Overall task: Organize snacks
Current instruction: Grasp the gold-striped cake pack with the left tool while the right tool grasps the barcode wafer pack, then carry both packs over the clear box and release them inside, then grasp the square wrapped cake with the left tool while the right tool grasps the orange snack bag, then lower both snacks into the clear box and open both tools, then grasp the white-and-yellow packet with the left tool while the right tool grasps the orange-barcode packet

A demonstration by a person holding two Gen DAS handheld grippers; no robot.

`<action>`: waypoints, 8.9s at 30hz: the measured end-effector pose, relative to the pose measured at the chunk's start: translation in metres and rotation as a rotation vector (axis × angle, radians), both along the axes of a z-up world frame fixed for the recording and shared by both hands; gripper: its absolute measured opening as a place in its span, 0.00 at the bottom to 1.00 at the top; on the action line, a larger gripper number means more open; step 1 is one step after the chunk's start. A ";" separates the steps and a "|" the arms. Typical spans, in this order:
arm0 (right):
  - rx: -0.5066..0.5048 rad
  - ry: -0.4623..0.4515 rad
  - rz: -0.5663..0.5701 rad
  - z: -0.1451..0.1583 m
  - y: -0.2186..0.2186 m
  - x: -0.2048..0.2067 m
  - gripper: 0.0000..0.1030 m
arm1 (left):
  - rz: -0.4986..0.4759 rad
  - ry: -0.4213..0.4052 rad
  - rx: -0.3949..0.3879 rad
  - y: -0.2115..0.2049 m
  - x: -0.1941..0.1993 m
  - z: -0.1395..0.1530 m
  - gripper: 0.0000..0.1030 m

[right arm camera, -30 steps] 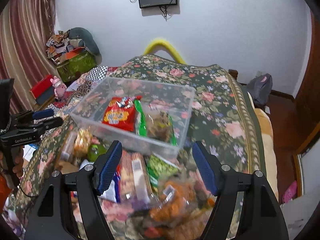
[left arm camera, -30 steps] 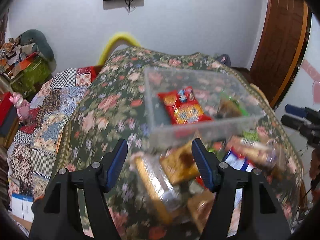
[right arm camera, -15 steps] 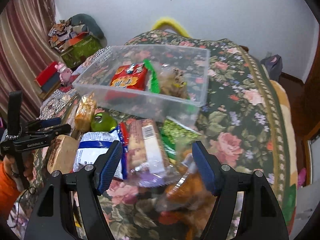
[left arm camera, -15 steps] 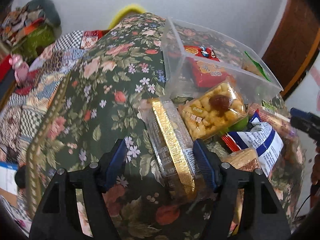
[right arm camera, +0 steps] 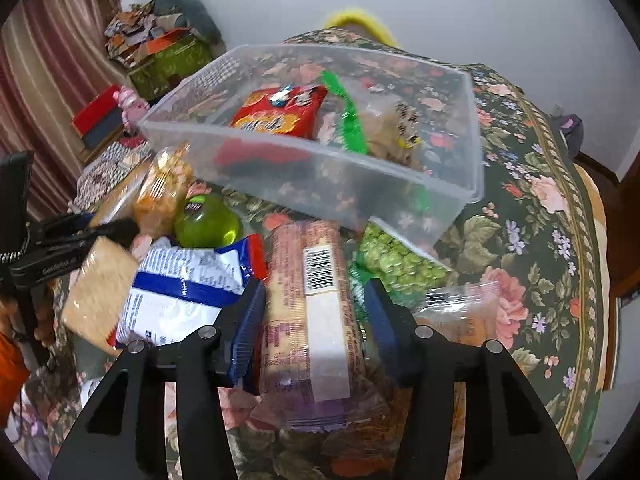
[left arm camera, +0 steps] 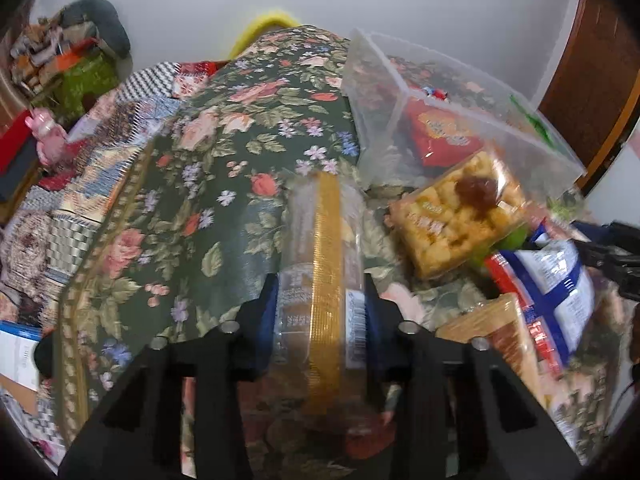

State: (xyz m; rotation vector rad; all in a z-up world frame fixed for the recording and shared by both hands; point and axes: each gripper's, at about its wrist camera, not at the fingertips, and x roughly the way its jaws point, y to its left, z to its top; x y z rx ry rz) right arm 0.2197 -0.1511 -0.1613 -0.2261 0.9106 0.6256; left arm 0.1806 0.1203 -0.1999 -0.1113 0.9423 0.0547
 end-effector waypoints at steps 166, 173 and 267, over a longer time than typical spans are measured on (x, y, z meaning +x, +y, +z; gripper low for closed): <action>0.160 -0.249 -0.112 0.089 -0.052 -0.015 0.39 | -0.106 -0.227 -0.018 -0.063 0.004 0.110 0.54; 0.134 -0.292 -0.099 0.102 -0.034 0.007 0.39 | -0.126 -0.260 0.021 -0.068 0.034 0.128 0.54; 0.028 0.007 -0.252 -0.028 -0.102 -0.024 0.35 | -0.183 0.101 -0.055 -0.117 -0.096 0.038 0.73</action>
